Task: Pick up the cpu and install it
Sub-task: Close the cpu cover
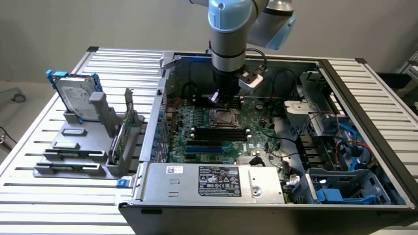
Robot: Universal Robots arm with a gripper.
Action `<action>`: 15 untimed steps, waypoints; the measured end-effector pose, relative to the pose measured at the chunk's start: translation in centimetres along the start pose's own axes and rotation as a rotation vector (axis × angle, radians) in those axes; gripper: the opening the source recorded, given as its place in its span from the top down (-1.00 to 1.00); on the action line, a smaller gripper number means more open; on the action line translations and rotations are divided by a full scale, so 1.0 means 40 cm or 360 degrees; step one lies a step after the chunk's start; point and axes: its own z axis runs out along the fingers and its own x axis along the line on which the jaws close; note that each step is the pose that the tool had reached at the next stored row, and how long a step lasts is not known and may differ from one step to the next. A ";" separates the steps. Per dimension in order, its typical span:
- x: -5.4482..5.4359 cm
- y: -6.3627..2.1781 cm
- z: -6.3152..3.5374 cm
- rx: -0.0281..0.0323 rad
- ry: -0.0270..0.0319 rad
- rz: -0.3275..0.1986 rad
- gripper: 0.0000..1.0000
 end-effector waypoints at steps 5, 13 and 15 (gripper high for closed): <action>0.002 0.002 0.000 0.00087 0.00091 0.0001 0.79; 0.003 0.007 0.000 0.00274 0.00282 0.0005 0.79; 0.002 0.008 0.000 0.00274 0.00281 0.0004 0.79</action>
